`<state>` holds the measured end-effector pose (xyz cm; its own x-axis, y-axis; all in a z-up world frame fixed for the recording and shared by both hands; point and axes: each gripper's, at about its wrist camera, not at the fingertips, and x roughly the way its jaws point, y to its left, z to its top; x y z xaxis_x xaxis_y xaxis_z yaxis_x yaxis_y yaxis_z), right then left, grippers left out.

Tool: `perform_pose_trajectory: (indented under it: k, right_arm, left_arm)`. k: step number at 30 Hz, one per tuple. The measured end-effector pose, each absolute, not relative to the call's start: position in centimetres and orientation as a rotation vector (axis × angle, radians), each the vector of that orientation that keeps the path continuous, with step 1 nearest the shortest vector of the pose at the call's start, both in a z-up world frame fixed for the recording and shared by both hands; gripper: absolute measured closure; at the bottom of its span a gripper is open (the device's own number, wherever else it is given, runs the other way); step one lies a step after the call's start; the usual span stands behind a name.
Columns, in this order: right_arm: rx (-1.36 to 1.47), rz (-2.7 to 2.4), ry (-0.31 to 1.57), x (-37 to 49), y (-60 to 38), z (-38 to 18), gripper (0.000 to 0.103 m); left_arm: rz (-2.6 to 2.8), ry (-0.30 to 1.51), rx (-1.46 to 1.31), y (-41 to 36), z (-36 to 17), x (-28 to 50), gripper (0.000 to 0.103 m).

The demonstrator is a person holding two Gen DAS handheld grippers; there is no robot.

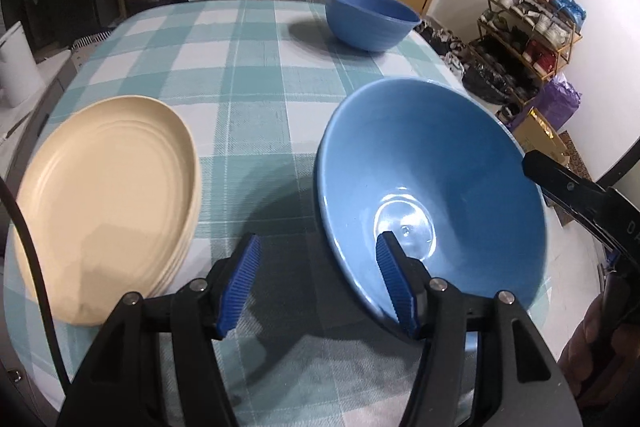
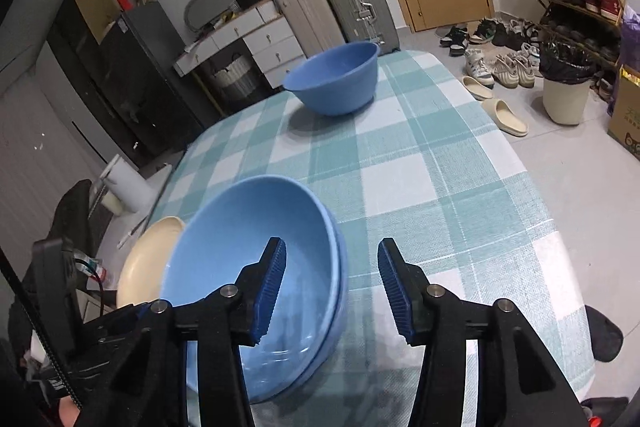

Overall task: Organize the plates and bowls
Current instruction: 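Set the nested blue bowls on the table and open the left tool, then pull both open tools back from the nested bowls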

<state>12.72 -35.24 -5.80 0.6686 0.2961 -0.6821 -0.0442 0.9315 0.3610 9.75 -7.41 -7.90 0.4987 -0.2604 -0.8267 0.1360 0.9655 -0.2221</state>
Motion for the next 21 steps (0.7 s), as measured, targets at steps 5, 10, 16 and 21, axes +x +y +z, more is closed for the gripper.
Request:
perform_pose_trajectory:
  k: [5, 10, 16, 21]
  right_arm:
    - [0.290, 0.223, 0.773, 10.9, -33.8, -3.5, 0.054]
    - [0.259, 0.230, 0.751, 10.0, -32.8, -2.3, 0.051]
    - [0.256, 0.245, 0.763, 9.8, -32.3, -1.9, 0.051]
    - [0.285, 0.282, 0.766, 10.9, -32.7, -0.5, 0.048]
  left_arm:
    - [-0.227, 0.961, -0.132, -6.6, -6.2, 8.5, 0.034]
    - [-0.214, 0.952, -0.156, -5.5, -5.8, 8.4, 0.034]
    - [-0.202, 0.931, -0.155, -4.9, -5.0, 8.5, 0.032]
    - [-0.217, 0.894, -0.124, -4.9, -3.3, 9.3, 0.031]
